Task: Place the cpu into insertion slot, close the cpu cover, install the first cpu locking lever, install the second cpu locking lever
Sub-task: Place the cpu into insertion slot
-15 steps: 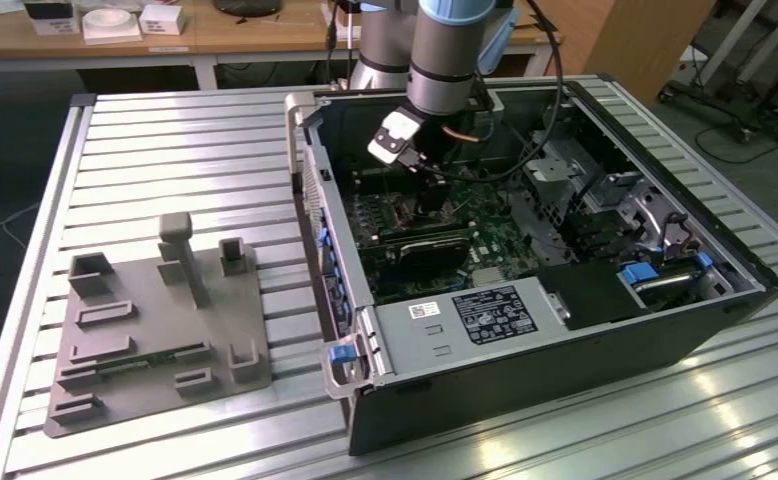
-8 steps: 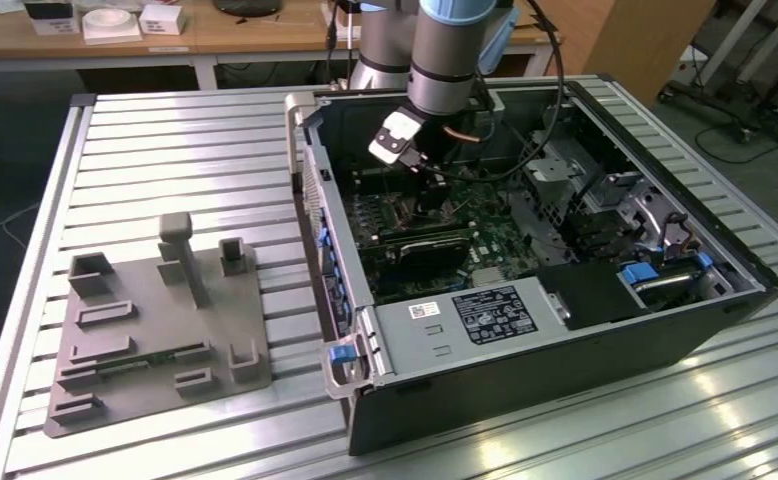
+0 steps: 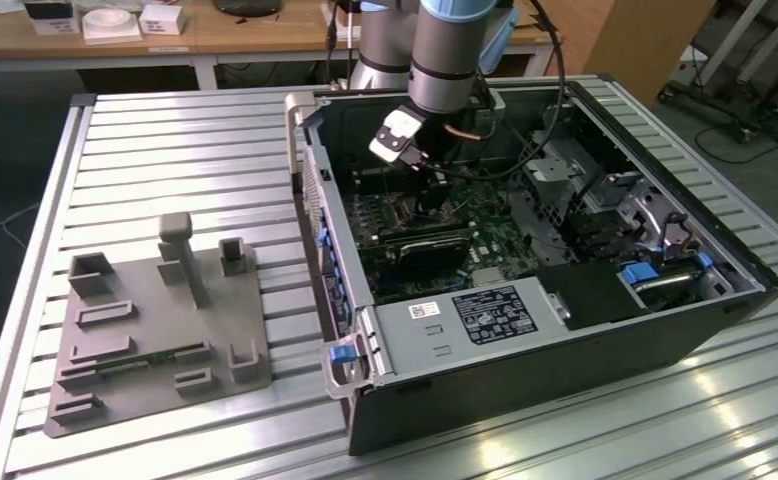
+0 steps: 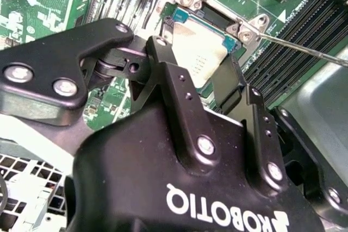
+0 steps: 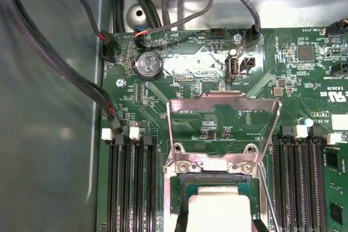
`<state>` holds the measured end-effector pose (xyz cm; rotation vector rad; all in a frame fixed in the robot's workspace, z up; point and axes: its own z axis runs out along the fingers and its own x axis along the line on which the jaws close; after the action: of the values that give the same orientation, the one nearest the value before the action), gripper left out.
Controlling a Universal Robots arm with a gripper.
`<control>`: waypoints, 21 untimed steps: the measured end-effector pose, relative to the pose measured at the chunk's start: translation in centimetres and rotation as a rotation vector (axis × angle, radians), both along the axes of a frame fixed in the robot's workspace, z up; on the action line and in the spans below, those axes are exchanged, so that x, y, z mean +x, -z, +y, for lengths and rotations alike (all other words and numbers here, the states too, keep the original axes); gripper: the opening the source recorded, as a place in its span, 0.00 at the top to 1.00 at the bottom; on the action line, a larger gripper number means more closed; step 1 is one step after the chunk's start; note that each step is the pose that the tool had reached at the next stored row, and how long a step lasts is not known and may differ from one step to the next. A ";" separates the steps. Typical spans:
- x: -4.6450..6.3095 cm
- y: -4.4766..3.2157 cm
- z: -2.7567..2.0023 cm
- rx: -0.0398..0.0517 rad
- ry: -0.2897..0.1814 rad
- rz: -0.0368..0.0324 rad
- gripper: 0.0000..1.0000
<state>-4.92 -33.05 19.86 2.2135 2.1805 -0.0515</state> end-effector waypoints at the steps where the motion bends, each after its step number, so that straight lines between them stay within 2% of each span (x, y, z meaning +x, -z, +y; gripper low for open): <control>1: 0.0 0.00 0.00 -0.0001 0.000 0.0001 0.47; 7: 0.0 0.01 0.49 -0.0005 0.006 0.0000 0.47; 12: 0.1 0.02 0.49 -0.0016 0.039 0.0000 0.47; 21: 0.1 0.02 0.44 -0.0017 0.041 0.0000 0.47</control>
<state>-4.78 -32.61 19.85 2.2570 2.1347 -0.0545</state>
